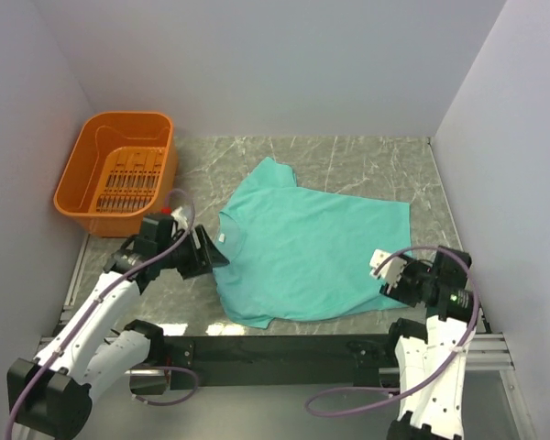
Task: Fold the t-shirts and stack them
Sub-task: Flatten the tshirt out
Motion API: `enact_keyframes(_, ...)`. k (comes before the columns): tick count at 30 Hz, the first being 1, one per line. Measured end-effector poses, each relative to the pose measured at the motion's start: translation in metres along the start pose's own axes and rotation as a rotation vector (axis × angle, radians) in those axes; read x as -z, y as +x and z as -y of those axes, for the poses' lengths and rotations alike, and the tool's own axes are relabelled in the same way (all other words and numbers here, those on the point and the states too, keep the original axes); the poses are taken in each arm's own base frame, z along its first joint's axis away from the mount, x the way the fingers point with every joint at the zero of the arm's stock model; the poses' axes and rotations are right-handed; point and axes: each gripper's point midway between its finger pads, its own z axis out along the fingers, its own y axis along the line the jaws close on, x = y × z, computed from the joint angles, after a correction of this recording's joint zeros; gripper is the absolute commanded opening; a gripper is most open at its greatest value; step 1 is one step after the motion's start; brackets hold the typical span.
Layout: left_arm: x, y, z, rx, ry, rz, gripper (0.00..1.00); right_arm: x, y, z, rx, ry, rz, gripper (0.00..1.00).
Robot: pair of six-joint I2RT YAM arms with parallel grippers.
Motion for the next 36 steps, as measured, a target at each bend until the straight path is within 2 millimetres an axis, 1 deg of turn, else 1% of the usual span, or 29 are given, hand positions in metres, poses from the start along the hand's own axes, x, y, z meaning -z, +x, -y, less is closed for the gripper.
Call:
enact_keyframes(1, 0.005, -0.008, 0.008, -0.025, 0.018, 0.028, 0.74, 0.006, -0.008, 0.009, -0.018, 0.015, 0.021, 0.65)
enact_keyframes(4, 0.017, -0.037, 0.039, -0.123, 0.093, 0.127, 0.77, 0.017, -0.030, 0.034, -0.100, 0.037, 0.095, 0.69)
enact_keyframes(6, 0.017, -0.058, 0.058, -0.177, 0.131, 0.173, 0.77, 0.014, -0.041, 0.049, -0.200, 0.030, 0.145, 0.70)
enact_keyframes(7, 0.015, -0.073, 0.070, -0.210, 0.152, 0.199, 0.77, 0.009, -0.043, 0.056, -0.264, 0.020, 0.162, 0.70)
enact_keyframes(8, 0.013, -0.083, 0.078, -0.226, 0.160, 0.209, 0.77, 0.002, -0.044, 0.062, -0.339, 0.009, 0.174, 0.70)
enact_keyframes(10, -0.003, -0.117, 0.097, -0.271, 0.169, 0.227, 0.76, -0.013, -0.043, 0.076, -0.491, -0.004, 0.183, 0.68)
enact_keyframes(11, -0.016, -0.137, 0.106, -0.291, 0.171, 0.233, 0.76, -0.021, -0.042, 0.085, -0.576, -0.004, 0.184, 0.66)
enact_keyframes(13, -0.042, -0.176, 0.123, -0.335, 0.178, 0.257, 0.76, -0.039, -0.037, 0.104, -0.745, 0.000, 0.171, 0.65)
enact_keyframes(15, -0.071, -0.208, 0.133, -0.373, 0.177, 0.268, 0.76, -0.054, -0.029, 0.123, -0.902, 0.025, 0.143, 0.61)
enact_keyframes(16, -0.089, -0.225, 0.134, -0.387, 0.166, 0.259, 0.75, -0.061, -0.026, 0.136, -0.971, 0.045, 0.131, 0.59)
enact_keyframes(19, -0.134, -0.270, 0.142, -0.432, 0.151, 0.266, 0.74, -0.079, -0.018, 0.174, -1.130, 0.105, 0.099, 0.59)
enact_keyframes(22, -0.172, -0.305, 0.140, -0.455, 0.140, 0.270, 0.73, -0.099, -0.012, 0.212, -1.228, 0.153, 0.081, 0.59)
enact_keyframes(24, -0.192, -0.322, 0.132, -0.452, 0.136, 0.271, 0.72, -0.114, -0.005, 0.232, -1.277, 0.178, 0.065, 0.59)
enact_keyframes(25, -0.201, -0.328, 0.125, -0.442, 0.132, 0.268, 0.72, -0.121, -0.001, 0.238, -1.300, 0.182, 0.051, 0.59)
enact_keyframes(28, -0.221, -0.344, 0.105, -0.414, 0.130, 0.256, 0.71, -0.142, 0.013, 0.260, -1.343, 0.208, 0.008, 0.57)
enact_keyframes(30, -0.232, -0.352, 0.088, -0.393, 0.129, 0.249, 0.72, -0.155, 0.023, 0.267, -1.362, 0.225, -0.024, 0.57)
enact_keyframes(32, -0.240, -0.357, 0.074, -0.372, 0.123, 0.243, 0.72, -0.166, 0.033, 0.268, -1.378, 0.229, -0.062, 0.57)
enact_keyframes(34, -0.247, -0.358, 0.065, -0.356, 0.122, 0.234, 0.71, -0.177, 0.043, 0.265, -1.392, 0.227, -0.102, 0.57)
enact_keyframes(36, -0.254, -0.358, 0.060, -0.346, 0.126, 0.225, 0.71, -0.184, 0.048, 0.264, -1.401, 0.223, -0.128, 0.57)
